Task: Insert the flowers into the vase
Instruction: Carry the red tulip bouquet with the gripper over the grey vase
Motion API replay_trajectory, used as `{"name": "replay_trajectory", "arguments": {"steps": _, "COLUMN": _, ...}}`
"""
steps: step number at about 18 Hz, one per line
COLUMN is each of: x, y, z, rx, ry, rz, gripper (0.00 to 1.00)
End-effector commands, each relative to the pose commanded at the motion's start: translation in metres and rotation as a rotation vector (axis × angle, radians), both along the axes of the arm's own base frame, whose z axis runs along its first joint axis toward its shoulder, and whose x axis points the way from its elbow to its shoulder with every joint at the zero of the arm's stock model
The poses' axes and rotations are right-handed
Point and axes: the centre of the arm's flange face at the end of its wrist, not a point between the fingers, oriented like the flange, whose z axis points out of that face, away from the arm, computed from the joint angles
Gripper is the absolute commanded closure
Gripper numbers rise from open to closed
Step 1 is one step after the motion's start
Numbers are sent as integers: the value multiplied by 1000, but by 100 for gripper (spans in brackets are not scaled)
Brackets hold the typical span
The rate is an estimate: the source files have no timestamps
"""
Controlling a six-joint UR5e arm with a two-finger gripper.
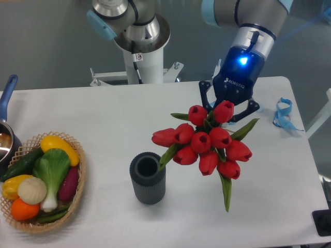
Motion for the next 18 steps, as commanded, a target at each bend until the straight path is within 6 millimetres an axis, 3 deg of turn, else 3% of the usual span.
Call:
{"name": "replay_trajectory", "arguments": {"steps": 7, "x": 25, "y": 17, "z": -6, "rx": 197, "ry": -57, "rz": -164, "gripper": 100}}
{"name": "replay_trajectory", "arguments": {"steps": 11, "x": 30, "y": 19, "z": -27, "rx": 341, "ry": -98, "rz": -247, "gripper": 100}}
{"name": "replay_trajectory", "arguments": {"steps": 18, "x": 38, "y": 35, "z": -59, "rx": 385, "ry": -76, "rz": -302, "gripper": 100}}
